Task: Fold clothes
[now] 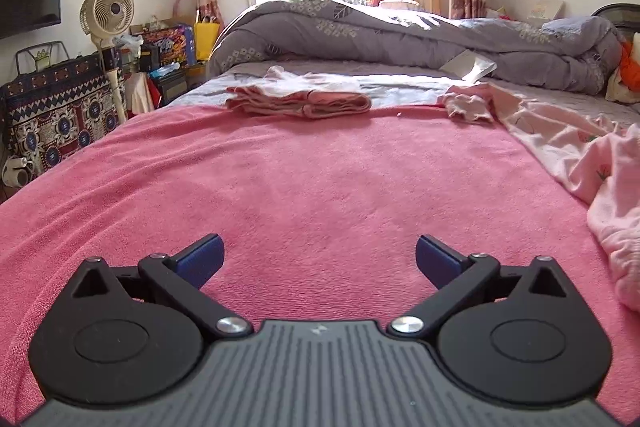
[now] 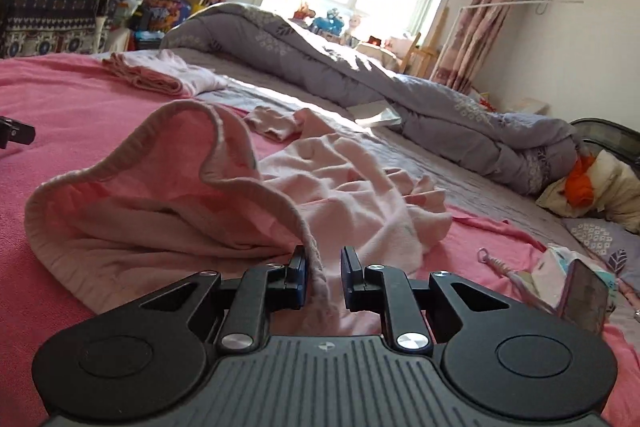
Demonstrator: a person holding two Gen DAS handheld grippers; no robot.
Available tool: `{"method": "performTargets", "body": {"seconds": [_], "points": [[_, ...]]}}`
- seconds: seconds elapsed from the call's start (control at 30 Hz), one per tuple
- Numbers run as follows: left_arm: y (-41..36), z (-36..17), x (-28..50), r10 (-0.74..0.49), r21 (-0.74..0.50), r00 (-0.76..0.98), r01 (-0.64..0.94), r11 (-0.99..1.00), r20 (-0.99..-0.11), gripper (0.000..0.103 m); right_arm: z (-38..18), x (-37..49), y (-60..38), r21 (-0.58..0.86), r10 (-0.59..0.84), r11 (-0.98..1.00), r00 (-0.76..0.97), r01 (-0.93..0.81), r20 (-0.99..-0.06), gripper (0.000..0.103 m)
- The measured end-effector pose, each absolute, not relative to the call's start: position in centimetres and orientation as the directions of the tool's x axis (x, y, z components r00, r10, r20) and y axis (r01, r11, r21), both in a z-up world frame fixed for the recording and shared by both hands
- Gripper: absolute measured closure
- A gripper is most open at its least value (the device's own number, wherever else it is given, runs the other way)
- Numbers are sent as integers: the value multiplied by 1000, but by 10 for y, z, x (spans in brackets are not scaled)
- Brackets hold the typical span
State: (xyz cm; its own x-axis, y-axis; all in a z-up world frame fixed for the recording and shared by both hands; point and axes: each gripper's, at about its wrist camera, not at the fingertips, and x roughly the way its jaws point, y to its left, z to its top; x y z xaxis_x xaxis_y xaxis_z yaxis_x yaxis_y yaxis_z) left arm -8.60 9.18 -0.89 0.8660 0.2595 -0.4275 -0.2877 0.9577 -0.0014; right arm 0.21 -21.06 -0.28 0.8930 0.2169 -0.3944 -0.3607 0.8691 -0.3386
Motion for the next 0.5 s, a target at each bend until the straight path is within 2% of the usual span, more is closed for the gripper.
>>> {"method": "performTargets", "body": {"seconds": [0.07, 0.13, 0.2, 0.3, 0.33, 0.4, 0.47, 0.5], "points": [[66, 3, -98, 103, -45, 926, -128, 991, -363, 0, 2, -4, -230, -344, 187, 883, 912, -319, -365, 84], [31, 15, -97, -17, -29, 943, 8, 1000, -332, 0, 2, 1, -246, -335, 162, 897, 919, -290, -360, 84], [0, 21, -90, -117, -14, 936, 119, 993, -331, 0, 2, -1, -254, -310, 163, 909, 922, -279, -351, 85], [-40, 19, -77, -199, 35, 914, 226, 974, -354, 0, 7, -12, -260, -283, 184, 920, 936, -272, -302, 86], [-52, 16, -71, -189, 70, 912, 230, 971, -363, 0, 9, -16, -261, -284, 191, 919, 940, -273, -285, 86], [-70, 7, -56, -86, 172, 923, 160, 972, -376, 0, 11, -24, -262, -282, 201, 920, 947, -271, -253, 86], [-81, -5, -34, 111, 307, 919, 11, 952, -378, 0, 12, -29, -265, -282, 201, 923, 952, -263, -229, 87], [-81, -8, -25, 186, 337, 907, -52, 940, -379, 0, 13, -32, -267, -282, 201, 924, 955, -259, -218, 88]]}}
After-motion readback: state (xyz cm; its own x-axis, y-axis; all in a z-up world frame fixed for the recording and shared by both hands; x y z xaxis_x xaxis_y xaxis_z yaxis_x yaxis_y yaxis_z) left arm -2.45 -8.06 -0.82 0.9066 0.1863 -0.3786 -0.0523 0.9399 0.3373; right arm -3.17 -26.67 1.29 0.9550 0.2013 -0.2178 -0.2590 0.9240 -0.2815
